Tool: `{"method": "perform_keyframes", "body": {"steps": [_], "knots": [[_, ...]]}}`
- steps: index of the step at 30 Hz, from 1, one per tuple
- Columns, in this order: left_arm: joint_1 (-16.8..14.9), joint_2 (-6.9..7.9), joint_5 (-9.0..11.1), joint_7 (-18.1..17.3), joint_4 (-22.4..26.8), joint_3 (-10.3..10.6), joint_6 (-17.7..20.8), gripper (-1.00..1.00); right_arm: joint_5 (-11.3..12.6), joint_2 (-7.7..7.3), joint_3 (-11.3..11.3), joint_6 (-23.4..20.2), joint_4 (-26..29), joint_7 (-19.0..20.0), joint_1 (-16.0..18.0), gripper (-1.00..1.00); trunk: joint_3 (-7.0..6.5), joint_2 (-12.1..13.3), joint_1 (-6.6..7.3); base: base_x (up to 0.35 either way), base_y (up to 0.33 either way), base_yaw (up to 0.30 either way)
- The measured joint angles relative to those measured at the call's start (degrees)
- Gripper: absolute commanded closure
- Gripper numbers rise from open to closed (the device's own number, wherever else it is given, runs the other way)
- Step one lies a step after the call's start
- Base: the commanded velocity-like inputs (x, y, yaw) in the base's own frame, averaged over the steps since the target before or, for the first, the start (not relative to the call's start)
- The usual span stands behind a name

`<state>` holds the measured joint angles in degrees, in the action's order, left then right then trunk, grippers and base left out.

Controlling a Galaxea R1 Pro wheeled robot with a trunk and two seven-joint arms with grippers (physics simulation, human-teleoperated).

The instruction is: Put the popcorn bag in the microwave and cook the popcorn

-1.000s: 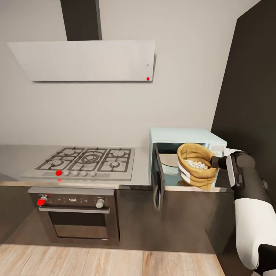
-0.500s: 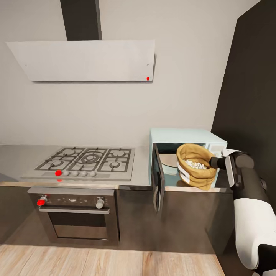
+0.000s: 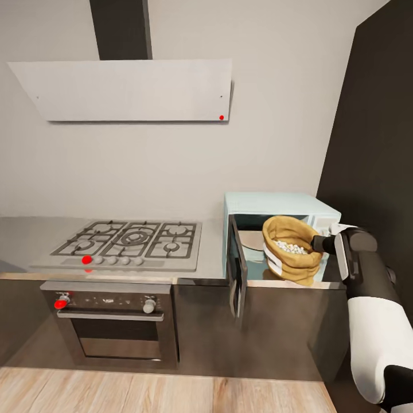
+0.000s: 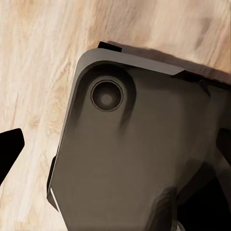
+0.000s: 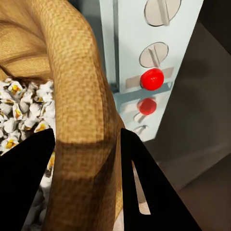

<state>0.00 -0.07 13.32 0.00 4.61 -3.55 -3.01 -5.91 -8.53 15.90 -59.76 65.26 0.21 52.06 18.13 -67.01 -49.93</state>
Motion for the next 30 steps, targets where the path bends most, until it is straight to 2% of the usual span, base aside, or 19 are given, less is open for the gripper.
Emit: {"method": "perform_keyframes", "body": {"steps": [9, 15, 30], "knots": [[0.00, 0.00, 0.01, 0.00, 0.01, -0.05, 0.02, -1.00, -1.18, 0.00, 0.04, 0.01, -0.49, 0.08, -0.03, 1.00, 0.01, 0.01, 0.01, 0.221, 0.000, 0.000], [0.03, 0.00, 0.01, 0.00, 0.04, -0.04, -0.01, -1.00, 0.27, 0.01, 1.00, 0.00, -0.30, -0.06, -0.28, 1.00, 0.01, -0.02, 0.01, 0.194, 0.000, 0.000], [0.04, 0.00, 0.01, 0.00, 0.05, -0.05, 0.04, -1.00, 1.57, 0.25, 2.78, 0.00, -0.43, 0.01, -0.36, 1.00, 0.00, -0.03, 0.02, 0.193, 0.000, 0.000]]}}
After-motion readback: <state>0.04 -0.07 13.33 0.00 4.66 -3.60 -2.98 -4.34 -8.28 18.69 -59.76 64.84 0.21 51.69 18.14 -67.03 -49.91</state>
